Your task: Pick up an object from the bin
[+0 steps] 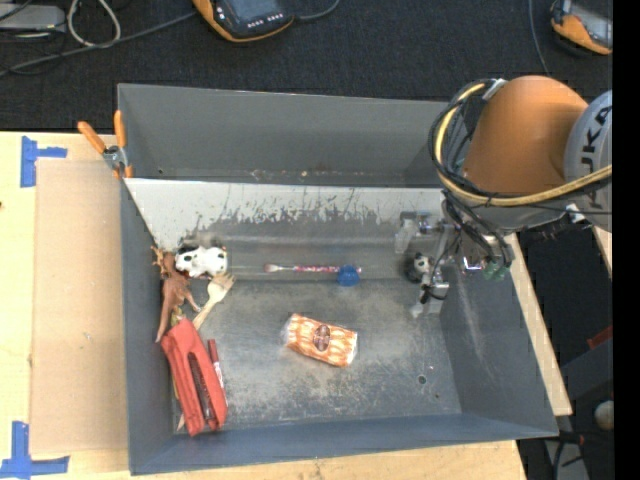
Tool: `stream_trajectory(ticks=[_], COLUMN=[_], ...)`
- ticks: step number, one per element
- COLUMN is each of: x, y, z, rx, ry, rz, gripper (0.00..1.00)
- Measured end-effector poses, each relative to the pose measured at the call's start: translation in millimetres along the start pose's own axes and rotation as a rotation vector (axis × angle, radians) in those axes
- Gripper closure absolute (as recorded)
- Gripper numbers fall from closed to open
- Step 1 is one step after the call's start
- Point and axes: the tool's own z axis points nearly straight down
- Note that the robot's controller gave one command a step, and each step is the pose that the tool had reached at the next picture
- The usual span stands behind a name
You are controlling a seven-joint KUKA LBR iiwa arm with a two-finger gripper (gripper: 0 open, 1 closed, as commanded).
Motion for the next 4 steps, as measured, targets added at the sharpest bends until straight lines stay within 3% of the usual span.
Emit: stream_trajectory(ticks=[1,2,3,4], x=[0.0,10.7,5.0,48.0], y=[0.0,27.8,82.1,107.4], z=[0.0,39.9,119.0,131.9], rx=[0.0,0.0,0.0,0.001], ry=[0.0,-0.002,-0.004,-0.007], rz=[0.0,-0.082,-0.134,-0.203], gripper=[0.0,0.0,0.0,0.0])
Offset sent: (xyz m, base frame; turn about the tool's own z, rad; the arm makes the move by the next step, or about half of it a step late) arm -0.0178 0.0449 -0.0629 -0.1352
